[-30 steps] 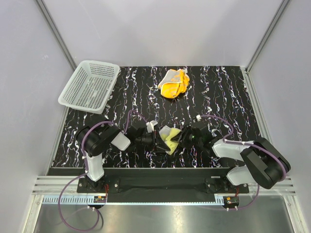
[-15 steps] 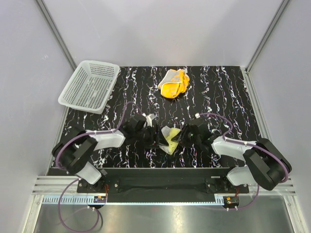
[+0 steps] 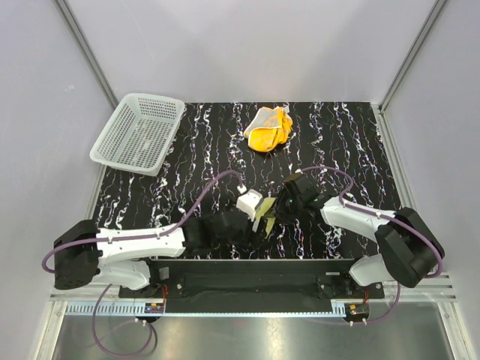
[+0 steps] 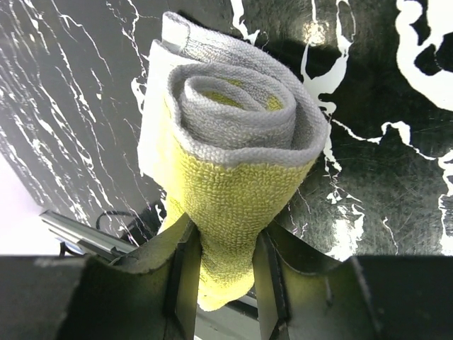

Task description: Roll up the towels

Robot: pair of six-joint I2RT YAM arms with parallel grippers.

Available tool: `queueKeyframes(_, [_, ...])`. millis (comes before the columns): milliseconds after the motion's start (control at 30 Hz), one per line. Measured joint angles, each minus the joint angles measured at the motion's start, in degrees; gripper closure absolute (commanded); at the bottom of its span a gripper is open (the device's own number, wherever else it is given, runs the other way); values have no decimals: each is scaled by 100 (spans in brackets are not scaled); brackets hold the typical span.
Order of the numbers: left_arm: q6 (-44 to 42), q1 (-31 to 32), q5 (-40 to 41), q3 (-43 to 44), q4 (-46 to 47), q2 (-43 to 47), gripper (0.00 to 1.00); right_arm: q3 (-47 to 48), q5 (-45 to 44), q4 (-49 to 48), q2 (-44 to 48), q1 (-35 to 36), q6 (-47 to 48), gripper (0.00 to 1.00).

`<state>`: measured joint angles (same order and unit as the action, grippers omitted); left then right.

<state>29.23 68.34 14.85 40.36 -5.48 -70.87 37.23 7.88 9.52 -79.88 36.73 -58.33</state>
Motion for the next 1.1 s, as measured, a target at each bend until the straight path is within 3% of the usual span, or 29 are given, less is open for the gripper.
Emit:
queueKeyframes(267, [-667,763,1073,227,214,-1121,16,203,-7,348,-219,33,101,63])
queueKeyframes(667, [-796,892,1475,935,83,-2441,21,208,17,404,-232,42,109,64])
queueKeyframes(800, [-778,896,1663,1145,-79,-2830,34,208,31,450,-221,46,109,63])
queueKeyframes(933, [-758,896,1906,1438,-352,-3073,68,208,9,546,-175,46,111,63])
queueKeyframes(1100, [-772,914,2098,1687,-603,-3250,83,208,-50,610,-114,44,114,63])
